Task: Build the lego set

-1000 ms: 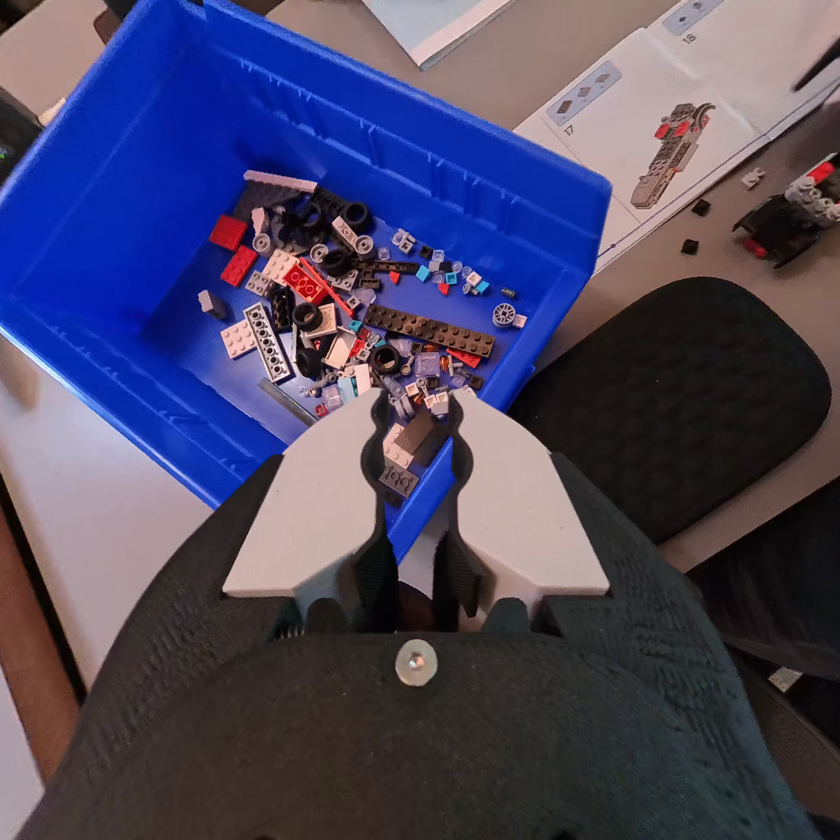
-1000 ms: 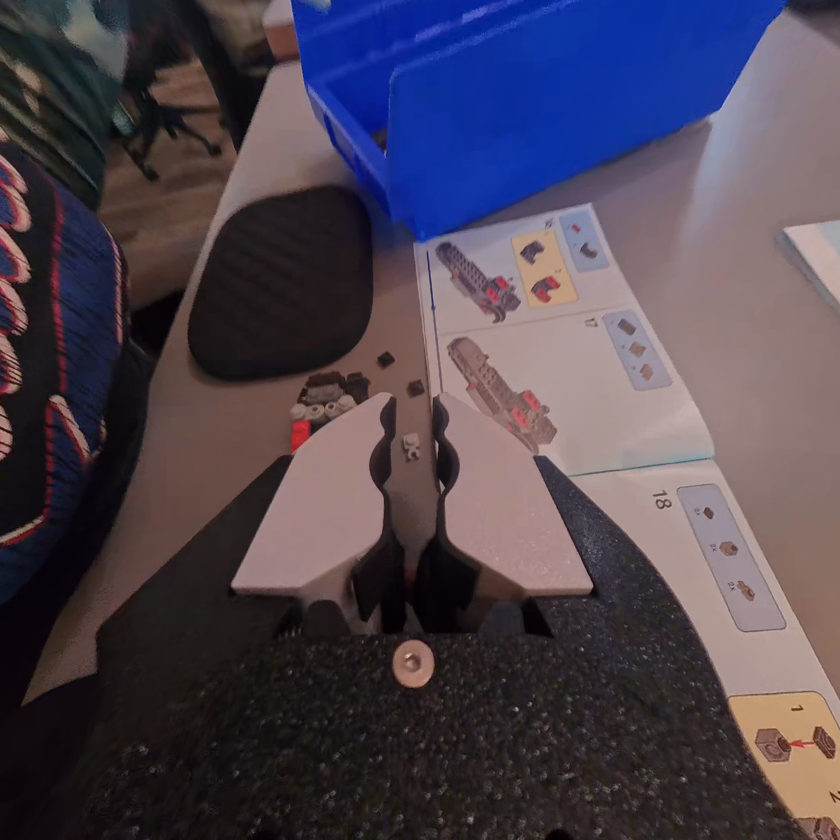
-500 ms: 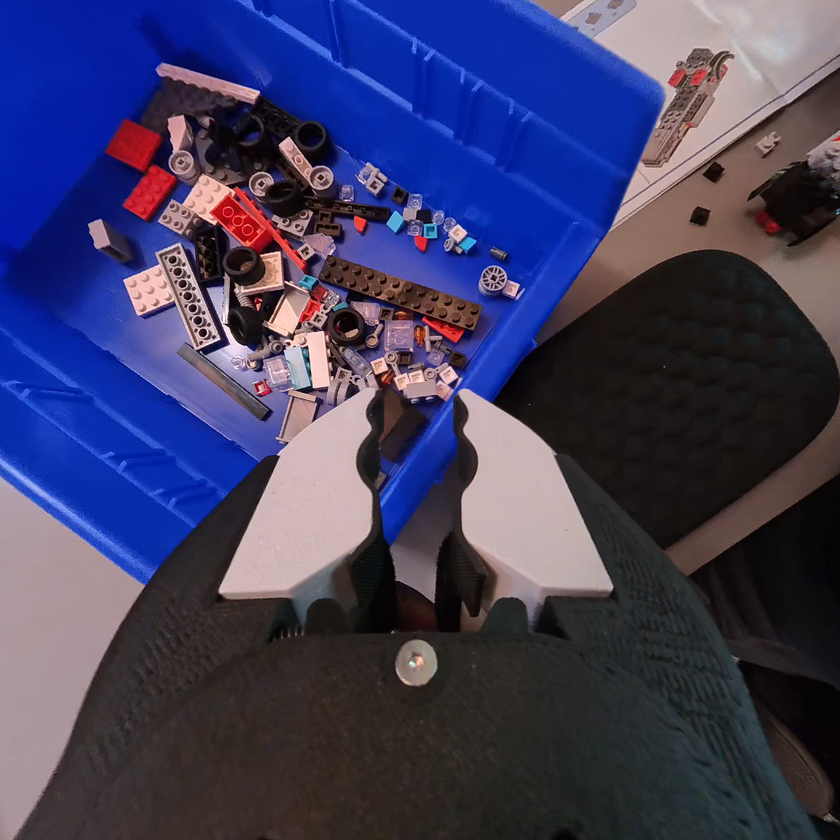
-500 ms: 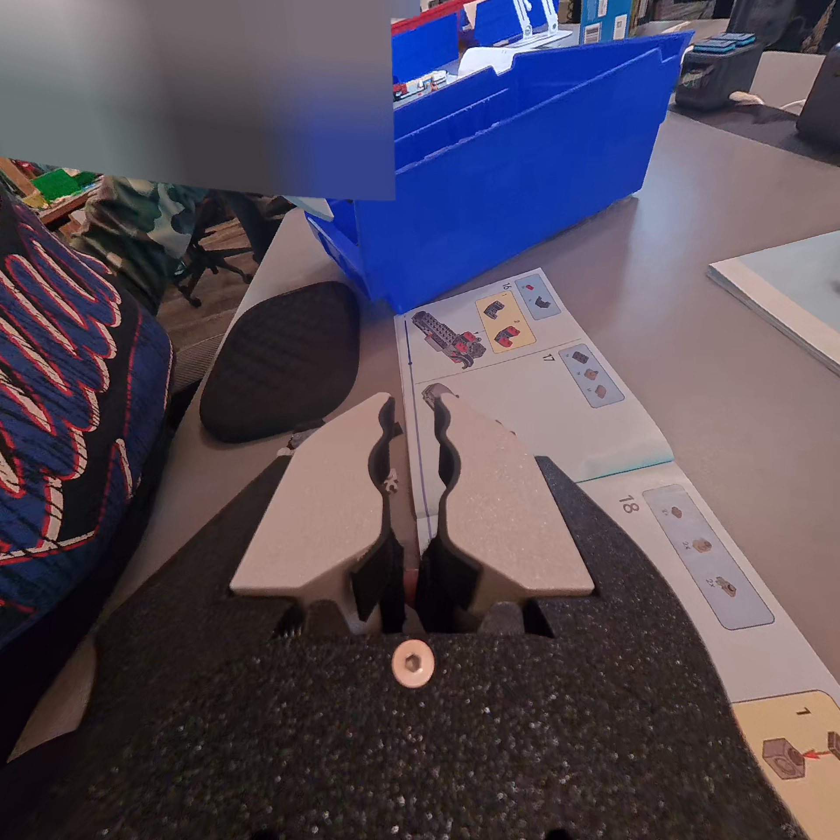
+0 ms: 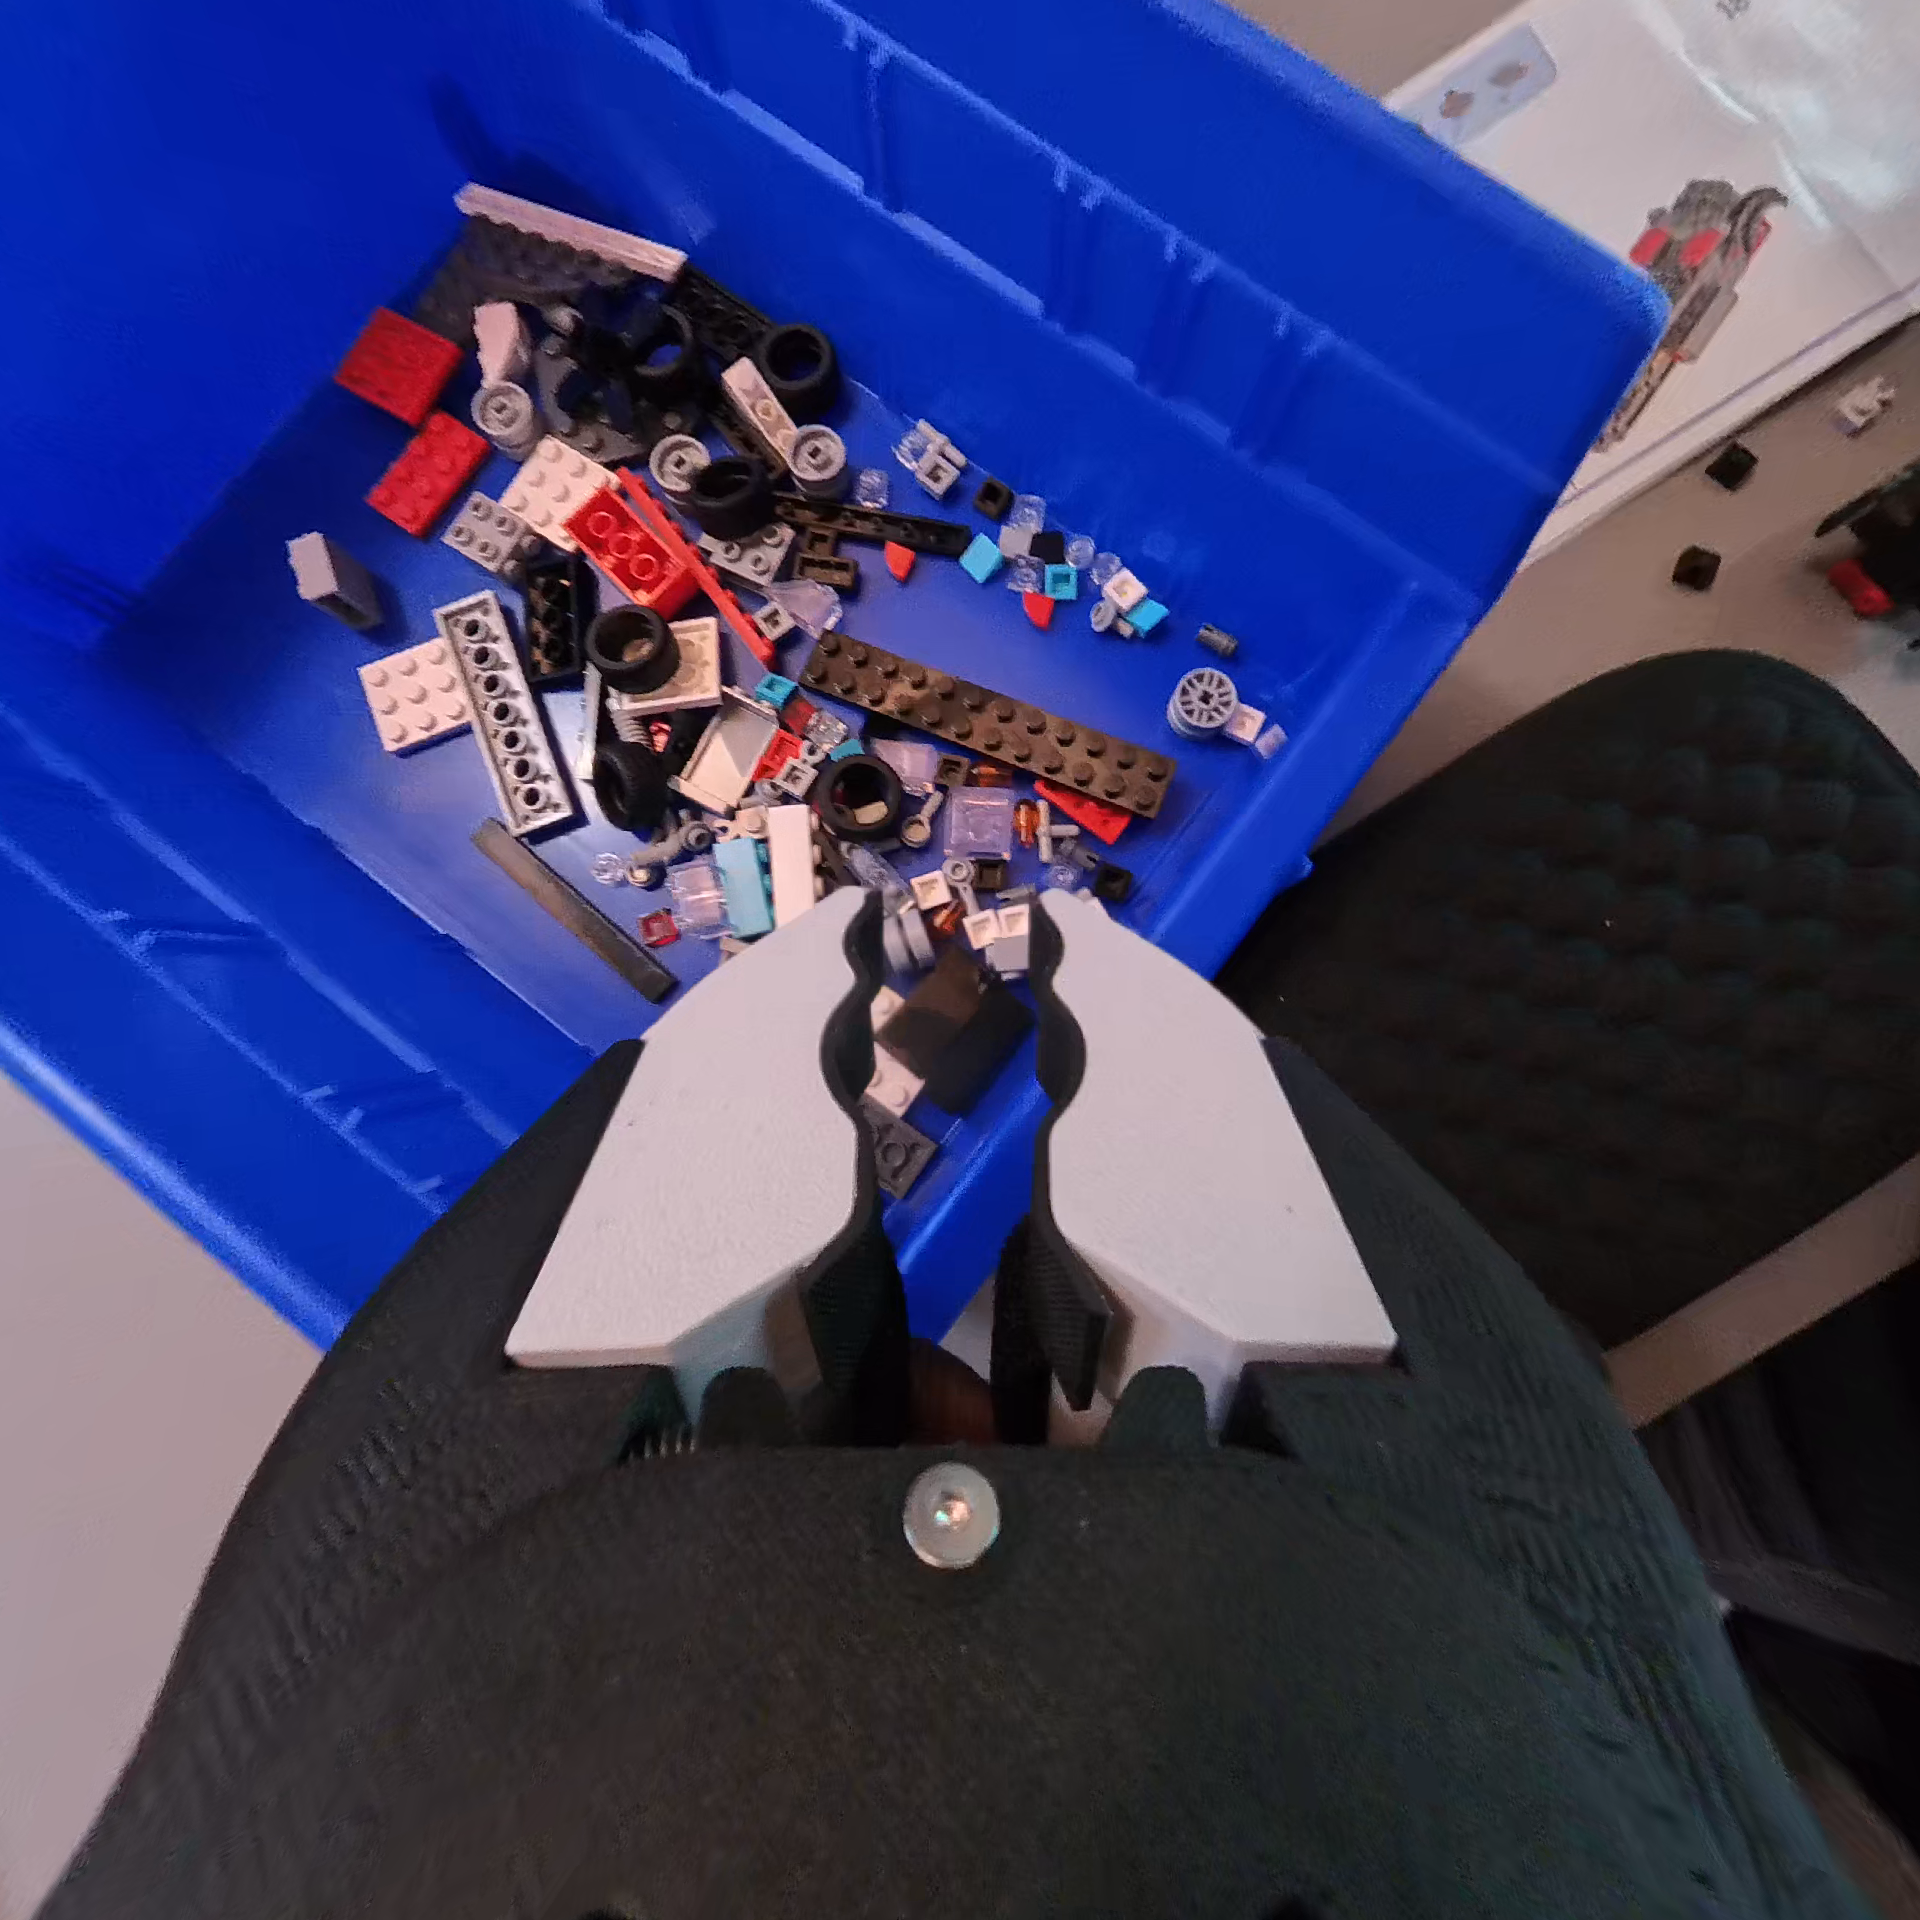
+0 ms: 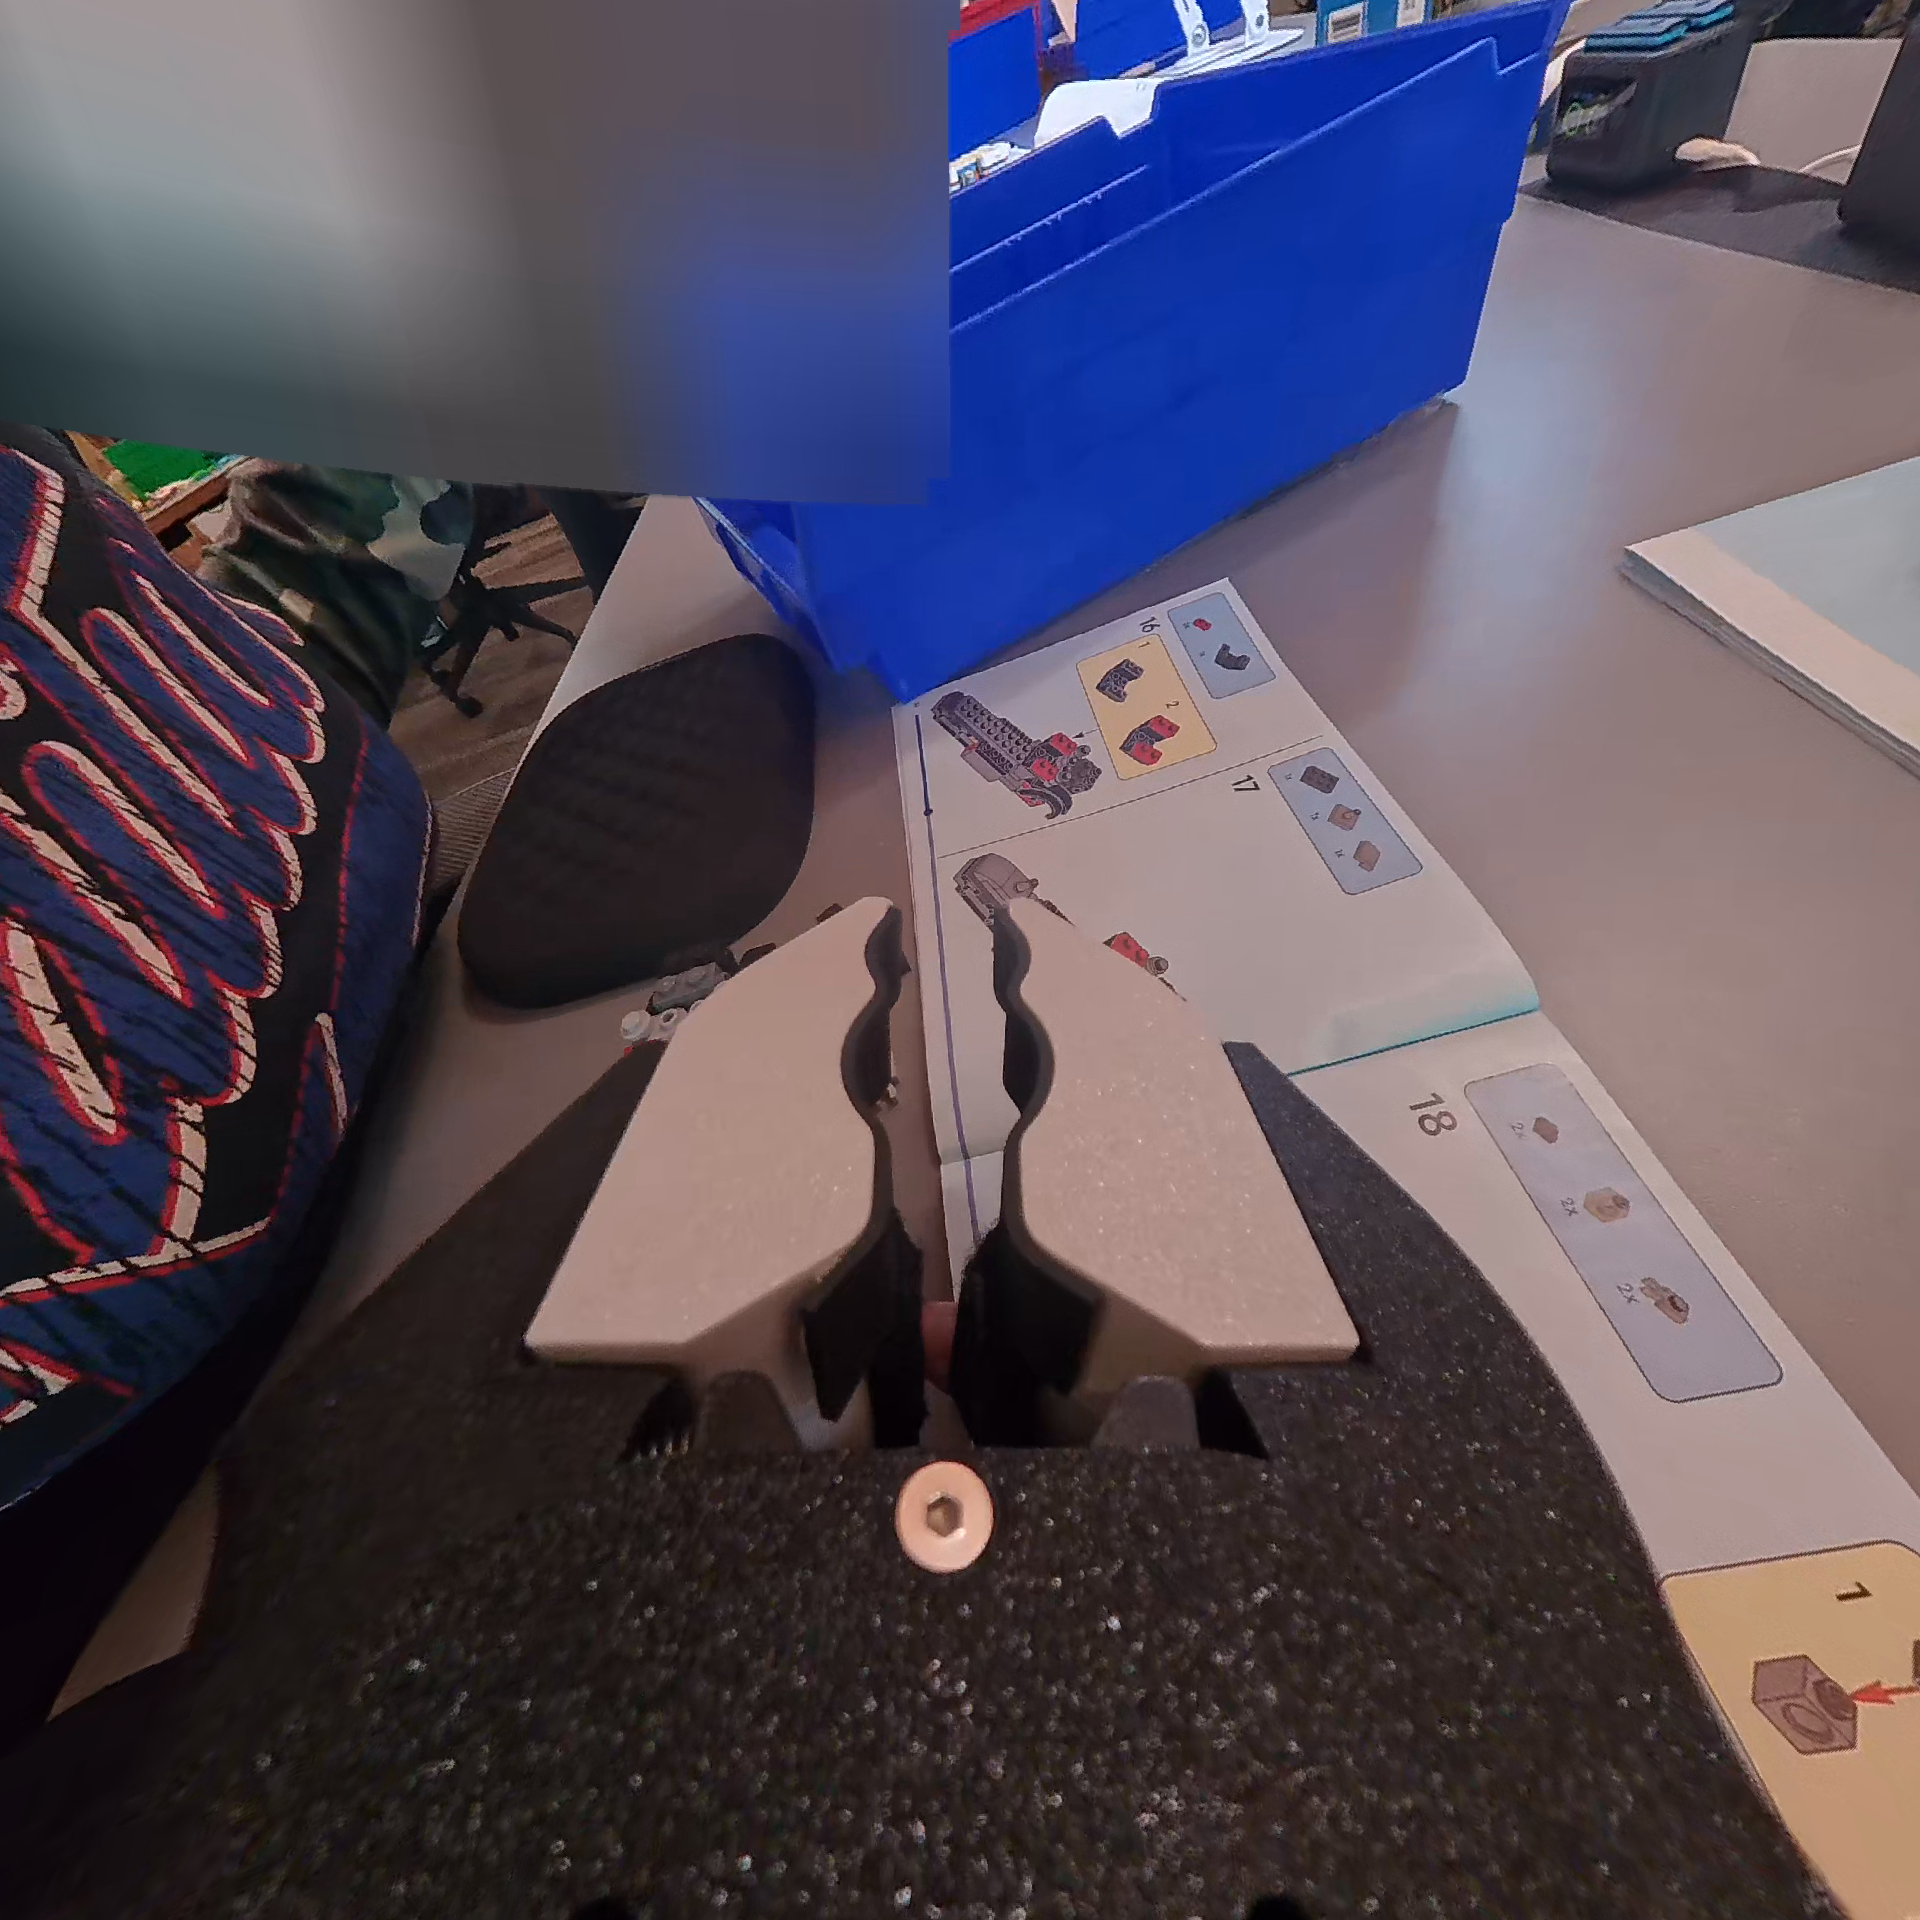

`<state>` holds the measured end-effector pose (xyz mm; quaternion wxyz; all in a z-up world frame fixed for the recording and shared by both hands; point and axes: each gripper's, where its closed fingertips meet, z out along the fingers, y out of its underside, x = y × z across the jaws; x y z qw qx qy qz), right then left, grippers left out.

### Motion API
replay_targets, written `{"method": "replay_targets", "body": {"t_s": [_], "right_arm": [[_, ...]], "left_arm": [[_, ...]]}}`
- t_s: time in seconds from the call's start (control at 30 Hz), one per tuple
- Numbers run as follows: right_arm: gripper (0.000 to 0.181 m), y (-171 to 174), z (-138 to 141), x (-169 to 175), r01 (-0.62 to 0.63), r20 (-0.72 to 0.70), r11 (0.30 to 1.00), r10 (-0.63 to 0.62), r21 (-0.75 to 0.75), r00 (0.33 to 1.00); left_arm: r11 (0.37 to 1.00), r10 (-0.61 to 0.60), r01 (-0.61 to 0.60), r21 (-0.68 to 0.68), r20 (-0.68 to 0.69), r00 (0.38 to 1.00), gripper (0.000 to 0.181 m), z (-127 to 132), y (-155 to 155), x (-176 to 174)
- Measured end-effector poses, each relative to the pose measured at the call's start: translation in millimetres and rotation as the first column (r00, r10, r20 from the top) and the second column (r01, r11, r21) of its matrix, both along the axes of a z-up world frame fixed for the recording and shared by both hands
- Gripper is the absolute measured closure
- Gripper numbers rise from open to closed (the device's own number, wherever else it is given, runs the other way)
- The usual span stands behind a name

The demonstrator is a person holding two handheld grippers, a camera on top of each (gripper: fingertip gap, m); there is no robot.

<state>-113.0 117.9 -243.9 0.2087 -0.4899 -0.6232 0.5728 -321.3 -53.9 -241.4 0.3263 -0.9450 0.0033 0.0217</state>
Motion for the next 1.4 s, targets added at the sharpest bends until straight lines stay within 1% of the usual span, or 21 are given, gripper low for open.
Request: {"method": "replay_targets", "body": {"t_s": [0.07, 0.17, 0.3, 0.4, 0.5, 0.57, 0.6, 0.67, 0.7, 0.77, 0.8, 0.87, 0.9, 1.03, 1.13, 1.27, 1.4], "right_arm": [[0.164, 1, 0, 0, 0.000, 0.004, 1.000, 0.000, -0.009, 1.000], [0.165, 1, 0, 0, 0.000, 0.004, 1.000, 0.000, -0.019, 1.000], [0.165, 2, 1, 0, 0.001, 0.004, 1.000, -0.001, -0.025, 1.000], [0.165, 1, 0, 0, -0.001, 0.006, 1.000, 0.002, -0.017, 1.000], [0.164, 0, -1, 0, -0.004, 0.011, 1.000, 0.004, -0.005, 1.000], [0.164, 0, -1, 0, -0.007, 0.009, 1.000, 0.007, -0.002, 1.000], [0.164, 0, -1, 1, -0.008, 0.008, 1.000, 0.009, -0.002, 1.000], [0.165, -1, 1, 1, -0.011, 0.003, 1.000, 0.011, -0.001, 1.000], [0.164, -1, 2, 1, -0.011, -0.001, 1.000, 0.011, 0.001, 1.000], [0.165, -1, 4, 2, -0.009, -0.009, 1.000, 0.009, 0.006, 1.000], [0.164, 0, 5, 2, -0.008, -0.013, 1.000, 0.008, 0.008, 1.000], [0.164, 0, 7, 4, -0.003, -0.023, 1.000, 0.004, 0.012, 1.000], [0.164, 1, 8, 4, -0.001, -0.026, 1.000, 0.001, 0.013, 1.000], [0.164, 4, 12, 6, 0.011, -0.044, 1.000, -0.011, 0.013, 0.999], [0.164, 2, 13, 7, 0.006, -0.049, 1.000, -0.006, 0.015, 0.999], [0.164, 0, 13, 7, -0.001, -0.048, 1.000, 0.003, 0.031, 0.999], [0.164, 0, 15, 8, -0.002, -0.053, 0.999, 0.003, 0.034, 0.999]], "left_arm": [[1.000, 0.021, -0.021, 0.016, -0.015, 1.000, 0.155, 5, 2, -4], [0.999, 0.022, -0.021, 0.031, -0.045, 0.999, 0.155, 15, 2, -8], [1.000, -0.004, 0.008, 0.027, -0.124, 0.992, 0.156, 33, 3, -21], [0.998, -0.064, 0.061, -0.021, -0.170, 0.983, 0.157, 41, 6, -31], [0.982, -0.178, 0.162, -0.099, -0.181, 0.967, 0.161, 37, 16, -37], [0.935, -0.329, 0.298, -0.191, -0.159, 0.931, 0.166, 27, 22, -36], [0.892, -0.420, 0.380, -0.243, -0.142, 0.896, 0.170, 20, 25, -35], [0.779, -0.586, 0.517, -0.355, -0.119, 0.801, 0.173, 2, 29, -39], [0.721, -0.643, 0.557, -0.412, -0.101, 0.759, 0.175, -8, 30, -42], [0.614, -0.714, 0.586, -0.528, -0.057, 0.698, 0.177, -26, 28, -50], [0.575, -0.739, 0.584, -0.573, -0.056, 0.672, 0.178, -33, 28, -56], [0.515, -0.774, 0.591, -0.621, -0.041, 0.632, 0.179, -45, 27, -63], [0.502, -0.780, 0.592, -0.631, -0.033, 0.625, 0.179, -48, 27, -64], [0.512, -0.782, 0.619, -0.595, -0.024, 0.623, 0.180, -46, 31, -61], [0.478, -0.789, 0.627, -0.615, 0.012, 0.614, 0.179, -48, 24, -60], [0.448, -0.802, 0.635, -0.630, 0.031, 0.597, 0.180, -49, 23, -59], [0.434, -0.808, 0.654, -0.620, 0.053, 0.586, 0.178, -50, 24, -53]]}}
